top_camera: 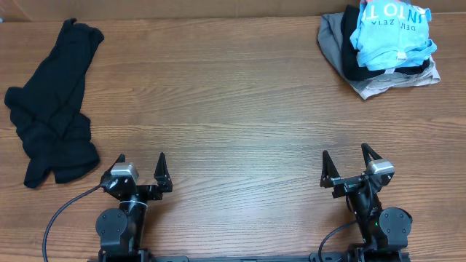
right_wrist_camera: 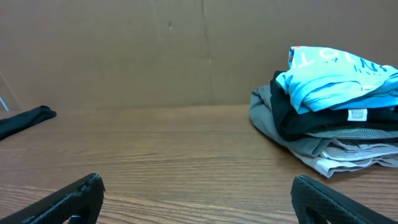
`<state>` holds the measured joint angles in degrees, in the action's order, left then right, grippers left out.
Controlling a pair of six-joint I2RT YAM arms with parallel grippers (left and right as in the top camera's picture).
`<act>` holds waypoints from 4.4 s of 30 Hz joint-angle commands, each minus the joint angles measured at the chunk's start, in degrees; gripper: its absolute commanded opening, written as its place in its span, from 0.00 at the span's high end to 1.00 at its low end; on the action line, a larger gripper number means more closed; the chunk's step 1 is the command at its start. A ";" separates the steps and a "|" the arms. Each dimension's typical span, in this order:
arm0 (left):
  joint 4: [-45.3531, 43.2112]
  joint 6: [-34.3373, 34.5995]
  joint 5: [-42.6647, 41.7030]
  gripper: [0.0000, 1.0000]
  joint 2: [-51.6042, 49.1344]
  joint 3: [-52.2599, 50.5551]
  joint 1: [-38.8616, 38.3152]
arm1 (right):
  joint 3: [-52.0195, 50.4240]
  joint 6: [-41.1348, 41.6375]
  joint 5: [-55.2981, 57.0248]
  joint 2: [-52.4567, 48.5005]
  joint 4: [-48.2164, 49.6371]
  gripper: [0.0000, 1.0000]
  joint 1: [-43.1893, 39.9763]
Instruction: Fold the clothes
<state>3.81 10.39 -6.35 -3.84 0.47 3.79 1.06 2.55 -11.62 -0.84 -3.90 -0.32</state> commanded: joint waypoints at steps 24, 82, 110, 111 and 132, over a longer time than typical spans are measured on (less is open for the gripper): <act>0.20 0.35 0.57 0.00 -0.20 -0.15 0.31 | -0.61 -0.48 0.09 0.68 0.42 0.00 0.31; 30.99 -6.14 0.50 0.00 -31.67 47.67 0.33 | 37.99 -0.44 -5.22 -28.00 -12.09 0.00 0.26; 47.41 -0.90 27.54 0.00 -89.00 65.26 8.98 | 52.81 -0.44 -30.73 -79.23 -15.91 0.00 0.33; 47.52 -0.92 27.54 0.00 -89.72 65.26 10.12 | 52.81 -0.42 -30.77 -79.52 -15.93 0.00 0.33; 40.48 -1.84 24.33 0.44 -103.89 65.26 17.55 | 52.63 -0.48 -30.42 -79.87 -16.26 0.09 0.31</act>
<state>44.45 8.99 18.61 -106.21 64.88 21.15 52.51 2.31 -41.56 -80.53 -20.58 -0.32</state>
